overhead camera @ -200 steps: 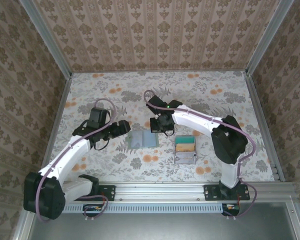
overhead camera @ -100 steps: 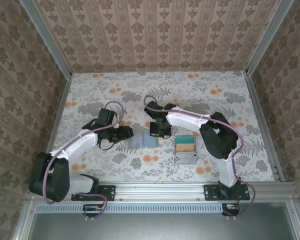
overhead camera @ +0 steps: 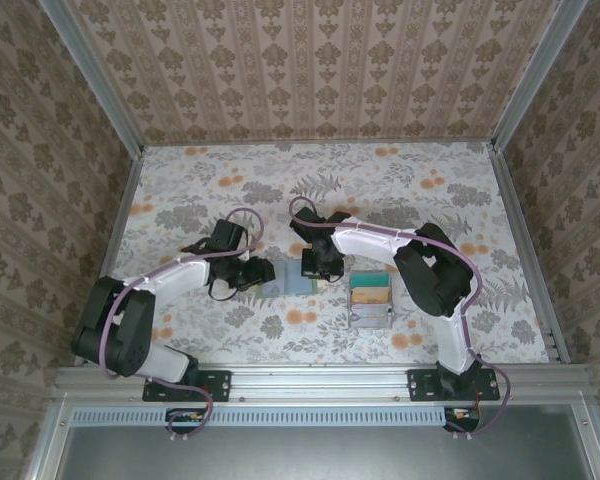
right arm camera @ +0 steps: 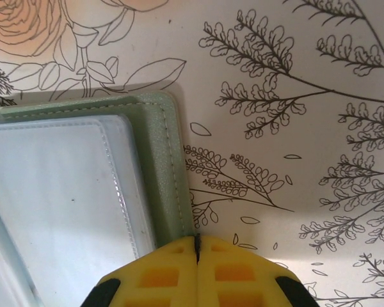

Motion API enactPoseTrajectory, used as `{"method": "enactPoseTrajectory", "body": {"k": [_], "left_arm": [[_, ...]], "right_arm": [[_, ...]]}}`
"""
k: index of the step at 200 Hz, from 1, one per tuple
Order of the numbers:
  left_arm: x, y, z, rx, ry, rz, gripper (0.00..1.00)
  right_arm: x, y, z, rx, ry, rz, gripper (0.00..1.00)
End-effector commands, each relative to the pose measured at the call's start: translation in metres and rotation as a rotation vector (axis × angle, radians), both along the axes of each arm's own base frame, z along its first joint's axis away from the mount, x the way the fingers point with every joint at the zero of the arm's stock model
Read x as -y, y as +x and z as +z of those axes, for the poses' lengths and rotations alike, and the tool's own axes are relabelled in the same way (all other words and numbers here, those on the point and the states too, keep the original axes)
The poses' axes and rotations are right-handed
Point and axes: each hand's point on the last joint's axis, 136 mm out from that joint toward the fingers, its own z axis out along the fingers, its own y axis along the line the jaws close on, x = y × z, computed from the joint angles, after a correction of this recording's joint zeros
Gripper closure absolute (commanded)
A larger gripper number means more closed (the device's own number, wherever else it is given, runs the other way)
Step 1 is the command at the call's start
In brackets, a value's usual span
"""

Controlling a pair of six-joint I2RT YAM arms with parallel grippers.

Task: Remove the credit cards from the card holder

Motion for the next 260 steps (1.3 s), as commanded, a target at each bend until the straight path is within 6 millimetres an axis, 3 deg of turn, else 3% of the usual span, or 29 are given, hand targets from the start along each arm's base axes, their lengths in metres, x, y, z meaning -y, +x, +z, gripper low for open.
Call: {"method": "enactPoseTrajectory", "body": {"k": [1,86,120,205,237,260], "left_arm": [[0.009,-0.004,-0.004,0.004,0.008,-0.051,0.57],[0.014,-0.008,-0.015,-0.017,0.033,-0.074,0.58],[0.021,-0.006,-0.013,-0.012,0.011,-0.086,0.53],[0.036,0.004,0.005,0.031,-0.062,-0.1,0.46],[0.036,0.008,0.018,0.064,-0.053,-0.109,0.33],[0.039,0.009,0.028,0.087,-0.057,-0.12,0.31]], "right_arm": [[0.006,-0.008,-0.011,-0.043,-0.009,-0.023,1.0],[0.002,-0.01,-0.013,-0.054,0.008,-0.018,1.0],[0.0,-0.011,-0.015,-0.06,0.015,-0.017,1.0],[-0.002,-0.013,-0.015,-0.062,0.022,-0.016,1.0],[-0.003,-0.012,-0.016,-0.064,0.022,-0.016,1.0],[-0.003,-0.012,-0.015,-0.065,0.021,-0.015,1.0]]}}
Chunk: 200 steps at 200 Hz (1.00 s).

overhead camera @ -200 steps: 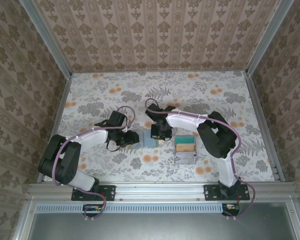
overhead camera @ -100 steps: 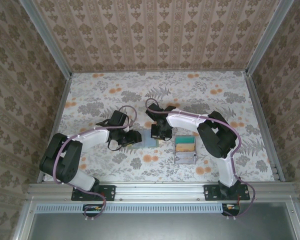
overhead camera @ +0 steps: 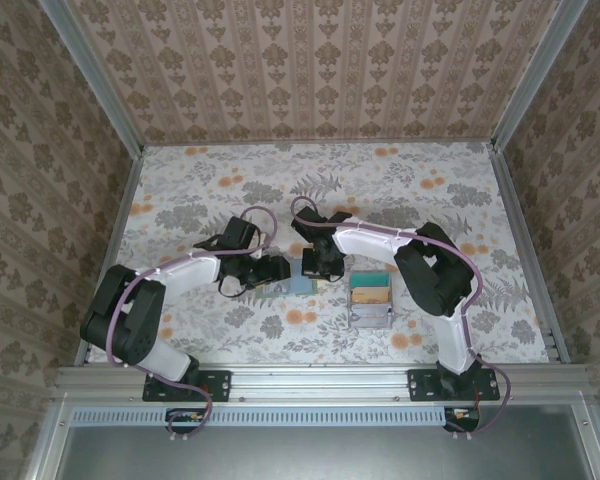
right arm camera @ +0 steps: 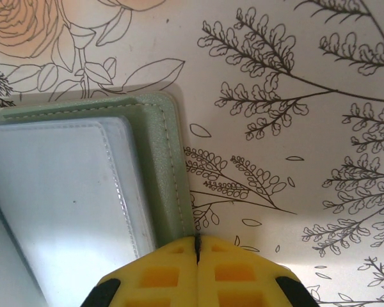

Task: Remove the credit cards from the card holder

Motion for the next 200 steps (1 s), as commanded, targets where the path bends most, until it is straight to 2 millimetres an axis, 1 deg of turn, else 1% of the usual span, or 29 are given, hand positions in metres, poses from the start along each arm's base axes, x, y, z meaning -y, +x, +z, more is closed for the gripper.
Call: {"method": "enactPoseTrajectory", "body": {"k": [1,22,53,61,83,97,113,138,159,185,187,191,200], "left_arm": [[0.007,0.006,0.023,0.06,-0.02,-0.028,0.31],[0.016,0.006,0.031,0.075,-0.049,-0.057,0.33],[0.033,0.005,0.031,0.064,-0.095,-0.102,0.38],[0.038,0.004,0.032,0.063,-0.103,-0.112,0.39],[0.047,0.003,0.033,0.066,-0.122,-0.132,0.48],[0.052,0.002,0.034,0.062,-0.148,-0.141,0.56],[0.054,0.001,0.034,0.058,-0.163,-0.144,0.59],[0.042,0.005,0.036,0.076,-0.141,-0.111,0.64],[0.018,0.009,0.034,0.079,-0.101,-0.042,0.7],[-0.012,0.008,0.023,0.061,-0.044,0.034,0.74],[-0.013,0.007,0.022,0.059,-0.04,0.034,0.74],[-0.023,0.011,0.02,0.053,-0.032,0.065,0.75],[-0.032,0.009,0.015,0.038,-0.012,0.082,0.77]], "right_arm": [[-0.001,-0.011,-0.013,-0.05,0.0,-0.011,1.0],[0.0,-0.011,-0.014,-0.05,-0.002,-0.01,1.0],[0.002,-0.007,-0.009,-0.025,0.002,-0.018,1.0],[0.002,-0.004,-0.004,-0.002,0.008,-0.021,1.0],[0.007,0.005,0.012,0.069,0.031,-0.05,1.0],[0.009,0.009,0.022,0.109,0.053,-0.061,1.0],[0.009,0.012,0.028,0.12,0.07,-0.066,1.0],[0.005,0.013,0.03,0.119,0.092,-0.06,1.0],[-0.001,0.015,0.035,0.128,0.118,-0.055,1.0],[-0.018,0.017,0.046,0.144,0.165,-0.01,1.0],[-0.019,0.017,0.047,0.144,0.169,-0.007,1.0],[-0.027,0.021,0.05,0.161,0.196,0.003,1.0],[-0.036,0.022,0.053,0.163,0.227,0.018,1.0]]}}
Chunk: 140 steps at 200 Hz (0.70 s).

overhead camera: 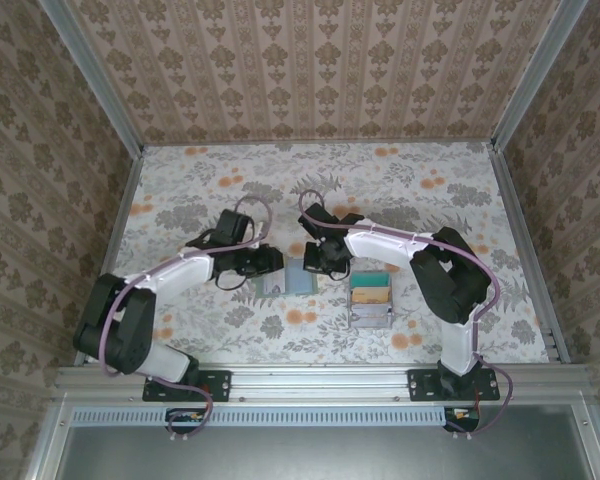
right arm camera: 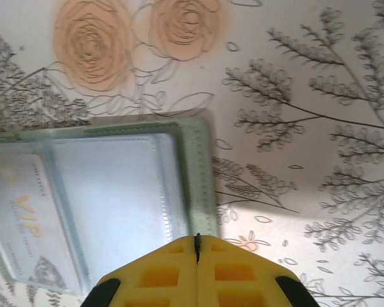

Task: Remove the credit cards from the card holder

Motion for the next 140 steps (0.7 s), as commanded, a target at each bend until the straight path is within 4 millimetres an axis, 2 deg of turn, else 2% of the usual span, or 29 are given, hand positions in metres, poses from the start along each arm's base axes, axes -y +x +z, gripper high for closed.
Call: {"method": "enactPoseTrajectory", "body": {"k": [1,18,63,140], "left_arm": [[-0.03,-0.008,-0.017,-0.049,0.077,0.06,0.77],[-0.041,-0.012,-0.027,-0.077,0.112,0.076,0.83],[-0.049,-0.014,-0.043,-0.114,0.165,0.096,0.93],[-0.048,-0.015,-0.062,-0.163,0.179,0.097,0.94]], "right_arm": [[-0.033,0.009,0.028,0.056,0.118,0.053,1.0],[-0.048,0.009,0.029,0.052,0.161,0.081,1.0],[-0.076,0.004,0.023,0.016,0.241,0.122,0.98],[-0.08,-0.006,-0.004,-0.077,0.256,0.114,0.93]]}}
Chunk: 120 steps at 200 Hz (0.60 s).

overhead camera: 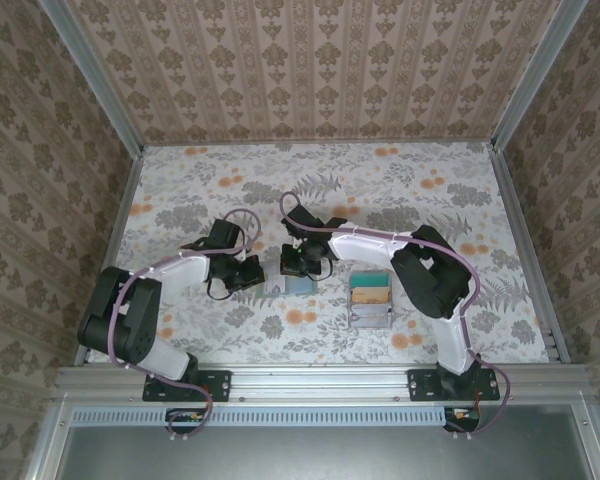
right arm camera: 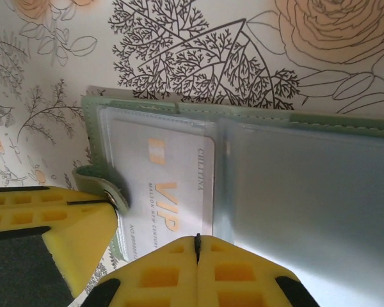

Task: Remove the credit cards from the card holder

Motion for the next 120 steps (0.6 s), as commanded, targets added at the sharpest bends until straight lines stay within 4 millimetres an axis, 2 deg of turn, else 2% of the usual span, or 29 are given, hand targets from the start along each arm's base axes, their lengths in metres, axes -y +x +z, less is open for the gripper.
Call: {"method": "enactPoseTrajectory", "body": {"k": [1,69,120], "left_arm": [[-0.004,-0.002,-0.009,-0.022,0.023,0.002,0.94],[-0.006,-0.009,-0.015,-0.044,0.042,0.003,0.96],[-0.004,-0.01,-0.016,-0.045,0.042,-0.001,0.97]], "right_arm": [[-0.006,-0.002,-0.003,-0.038,0.025,-0.004,0.93],[0.002,-0.008,-0.021,-0.082,0.006,-0.022,0.89],[-0.001,-0.01,-0.027,-0.102,0.012,-0.019,0.86]]}}
